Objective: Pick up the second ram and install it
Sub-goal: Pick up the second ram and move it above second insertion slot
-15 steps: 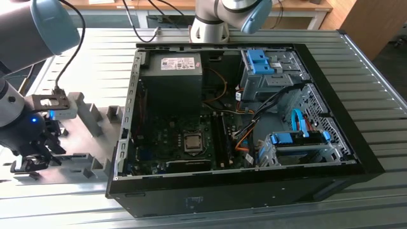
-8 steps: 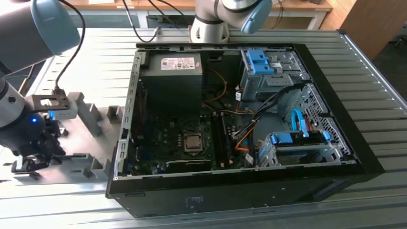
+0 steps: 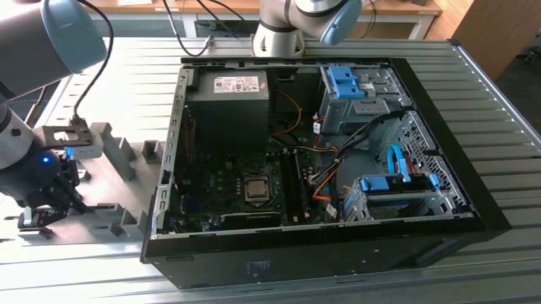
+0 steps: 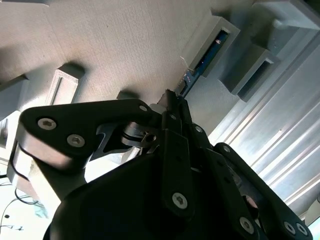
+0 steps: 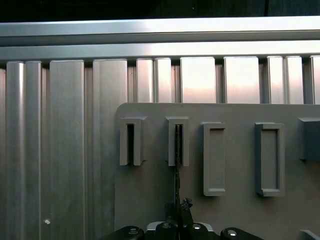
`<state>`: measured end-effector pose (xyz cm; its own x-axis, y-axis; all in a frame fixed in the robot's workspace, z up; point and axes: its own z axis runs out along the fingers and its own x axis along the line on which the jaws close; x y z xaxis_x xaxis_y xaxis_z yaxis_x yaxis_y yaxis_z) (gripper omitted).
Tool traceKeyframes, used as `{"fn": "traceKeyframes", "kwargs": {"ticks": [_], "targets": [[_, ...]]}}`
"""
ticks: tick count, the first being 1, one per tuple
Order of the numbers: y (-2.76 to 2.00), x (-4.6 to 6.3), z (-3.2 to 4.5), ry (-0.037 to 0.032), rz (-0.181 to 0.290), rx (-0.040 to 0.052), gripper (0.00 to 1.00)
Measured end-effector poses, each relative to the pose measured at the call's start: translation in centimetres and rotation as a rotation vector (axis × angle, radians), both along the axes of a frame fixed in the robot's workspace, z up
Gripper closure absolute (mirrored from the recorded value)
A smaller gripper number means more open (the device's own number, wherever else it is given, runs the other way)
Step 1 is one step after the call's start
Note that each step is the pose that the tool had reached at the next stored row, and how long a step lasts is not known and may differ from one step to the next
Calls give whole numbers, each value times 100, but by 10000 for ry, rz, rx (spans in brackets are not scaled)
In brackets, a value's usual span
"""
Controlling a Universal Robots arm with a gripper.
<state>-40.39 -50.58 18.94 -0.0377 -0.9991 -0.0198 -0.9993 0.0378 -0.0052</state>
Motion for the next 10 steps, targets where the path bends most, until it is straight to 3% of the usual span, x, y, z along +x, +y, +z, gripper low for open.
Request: {"fn": "traceKeyframes", "kwargs": {"ticks": [10], "targets": [[0,0,-6,0,0,0,86]]}}
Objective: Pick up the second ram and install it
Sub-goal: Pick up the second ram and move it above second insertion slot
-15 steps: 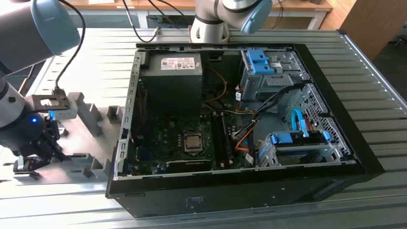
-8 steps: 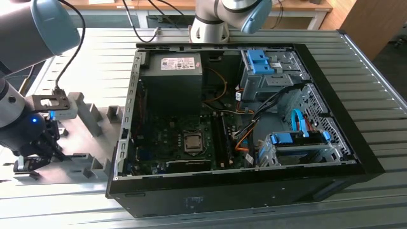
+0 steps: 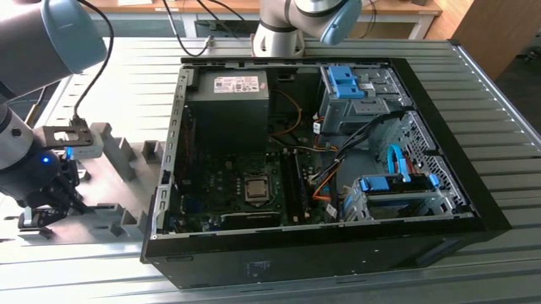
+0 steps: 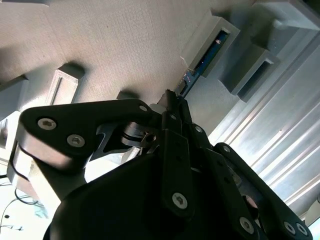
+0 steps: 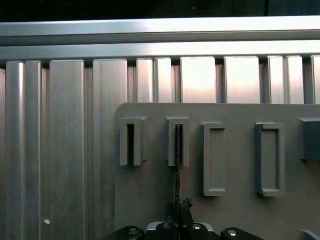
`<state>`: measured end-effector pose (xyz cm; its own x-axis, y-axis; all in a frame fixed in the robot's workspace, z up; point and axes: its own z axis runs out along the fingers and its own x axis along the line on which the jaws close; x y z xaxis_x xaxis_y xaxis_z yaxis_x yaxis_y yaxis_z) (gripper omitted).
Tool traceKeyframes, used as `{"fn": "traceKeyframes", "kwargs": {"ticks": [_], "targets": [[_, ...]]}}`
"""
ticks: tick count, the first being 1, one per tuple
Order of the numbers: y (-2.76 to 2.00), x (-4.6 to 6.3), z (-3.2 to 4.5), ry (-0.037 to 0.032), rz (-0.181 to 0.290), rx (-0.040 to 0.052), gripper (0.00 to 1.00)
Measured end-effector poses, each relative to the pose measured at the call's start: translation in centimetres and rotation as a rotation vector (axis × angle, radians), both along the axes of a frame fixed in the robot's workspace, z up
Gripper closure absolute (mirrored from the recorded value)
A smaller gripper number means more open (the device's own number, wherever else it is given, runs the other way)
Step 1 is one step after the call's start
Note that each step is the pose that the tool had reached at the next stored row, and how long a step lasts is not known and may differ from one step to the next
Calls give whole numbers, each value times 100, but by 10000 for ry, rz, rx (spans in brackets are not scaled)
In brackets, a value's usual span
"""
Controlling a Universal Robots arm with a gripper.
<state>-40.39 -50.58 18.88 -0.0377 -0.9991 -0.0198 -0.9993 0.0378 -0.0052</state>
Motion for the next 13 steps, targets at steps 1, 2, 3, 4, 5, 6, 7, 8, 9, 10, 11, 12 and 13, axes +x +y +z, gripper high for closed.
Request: {"fn": "traceKeyframes", "kwargs": {"ticks": [1,2,3,4,5,6,7,8,9,10,11,12,13], "targets": [[0,0,0,0,0,0,86],[0,0,0,0,0,0,86],[0,0,1,-2,0,2,86],[0,0,7,-3,0,3,86],[0,0,19,-5,0,4,86],[0,0,39,-1,0,1,86],[0,0,58,-1,0,1,86],[0,0,78,-1,-1,1,86],[0,0,99,-1,-1,2,86],[0,0,120,0,-1,3,86],[0,0,138,-1,-1,5,86],[0,0,158,-1,0,6,86],[0,0,179,0,0,6,86]]}}
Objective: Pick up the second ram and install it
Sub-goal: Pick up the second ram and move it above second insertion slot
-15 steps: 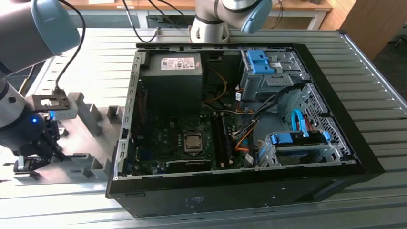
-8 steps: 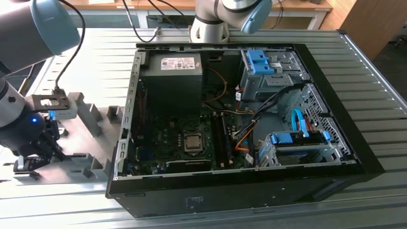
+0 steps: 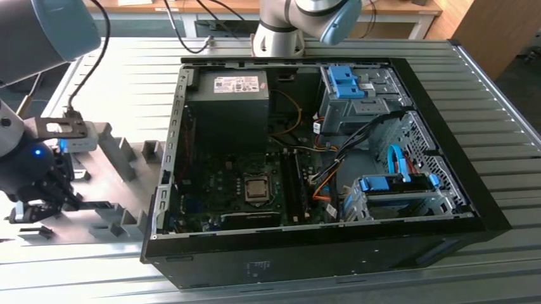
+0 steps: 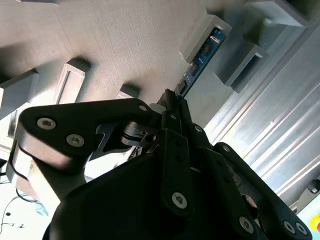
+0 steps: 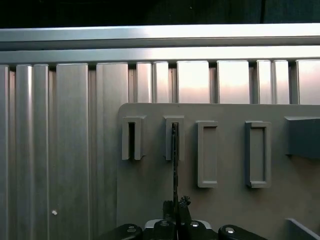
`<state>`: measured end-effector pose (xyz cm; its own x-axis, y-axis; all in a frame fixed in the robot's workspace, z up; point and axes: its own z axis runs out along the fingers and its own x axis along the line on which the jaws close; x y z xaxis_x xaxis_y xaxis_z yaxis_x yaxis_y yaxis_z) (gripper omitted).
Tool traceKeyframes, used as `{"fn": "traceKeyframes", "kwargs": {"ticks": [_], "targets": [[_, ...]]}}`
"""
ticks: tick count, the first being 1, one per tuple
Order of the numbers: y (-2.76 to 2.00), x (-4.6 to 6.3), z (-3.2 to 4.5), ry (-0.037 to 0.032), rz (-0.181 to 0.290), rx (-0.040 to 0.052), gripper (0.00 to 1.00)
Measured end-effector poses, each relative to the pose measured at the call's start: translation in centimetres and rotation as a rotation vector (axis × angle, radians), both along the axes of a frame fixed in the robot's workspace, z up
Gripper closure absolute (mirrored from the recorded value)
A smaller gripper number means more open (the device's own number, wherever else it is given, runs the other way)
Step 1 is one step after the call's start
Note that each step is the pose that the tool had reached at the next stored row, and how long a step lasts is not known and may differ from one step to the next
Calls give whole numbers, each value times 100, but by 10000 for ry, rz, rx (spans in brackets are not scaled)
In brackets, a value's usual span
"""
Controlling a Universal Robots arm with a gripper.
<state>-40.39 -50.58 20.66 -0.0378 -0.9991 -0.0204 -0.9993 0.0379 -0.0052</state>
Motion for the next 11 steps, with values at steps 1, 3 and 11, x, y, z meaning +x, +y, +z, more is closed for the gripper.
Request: {"fn": "traceKeyframes", "kwargs": {"ticks": [1,3,11], "targets": [[0,0,16,-1,0,1,86],[0,0,46,-1,0,1,86],[0,0,125,0,0,0,86]]}}
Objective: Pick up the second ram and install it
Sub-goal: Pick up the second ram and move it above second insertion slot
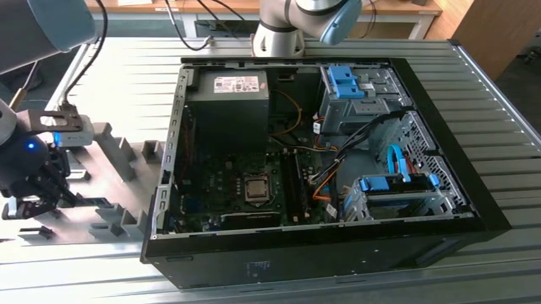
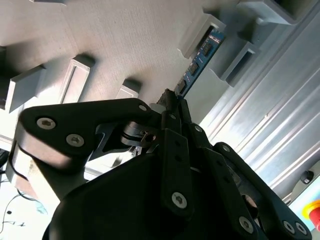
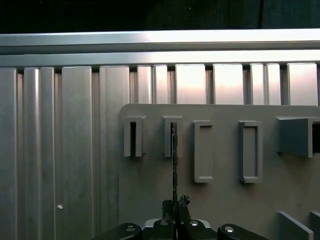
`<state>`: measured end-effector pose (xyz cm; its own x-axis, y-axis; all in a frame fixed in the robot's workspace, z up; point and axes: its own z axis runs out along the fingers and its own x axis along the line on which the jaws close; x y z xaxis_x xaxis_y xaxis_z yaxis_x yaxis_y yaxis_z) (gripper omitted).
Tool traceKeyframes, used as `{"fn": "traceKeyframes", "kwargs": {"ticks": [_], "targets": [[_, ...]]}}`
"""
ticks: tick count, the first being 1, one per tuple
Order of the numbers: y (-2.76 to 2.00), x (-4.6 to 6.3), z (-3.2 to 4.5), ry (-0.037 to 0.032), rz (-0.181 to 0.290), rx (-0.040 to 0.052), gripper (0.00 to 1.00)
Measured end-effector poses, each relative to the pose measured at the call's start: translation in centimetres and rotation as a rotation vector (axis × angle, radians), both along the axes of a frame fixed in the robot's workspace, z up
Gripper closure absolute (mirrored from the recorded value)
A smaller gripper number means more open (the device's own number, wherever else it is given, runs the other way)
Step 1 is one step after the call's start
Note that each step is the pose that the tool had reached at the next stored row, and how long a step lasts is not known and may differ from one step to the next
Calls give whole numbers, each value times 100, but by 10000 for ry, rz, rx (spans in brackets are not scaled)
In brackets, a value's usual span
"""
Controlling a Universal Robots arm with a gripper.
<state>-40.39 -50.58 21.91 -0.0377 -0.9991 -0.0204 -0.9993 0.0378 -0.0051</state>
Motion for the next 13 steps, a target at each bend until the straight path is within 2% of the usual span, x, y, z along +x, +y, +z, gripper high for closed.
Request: {"fn": "traceKeyframes", "kwargs": {"ticks": [13], "targets": [[0,0,110,0,0,0,86]]}}
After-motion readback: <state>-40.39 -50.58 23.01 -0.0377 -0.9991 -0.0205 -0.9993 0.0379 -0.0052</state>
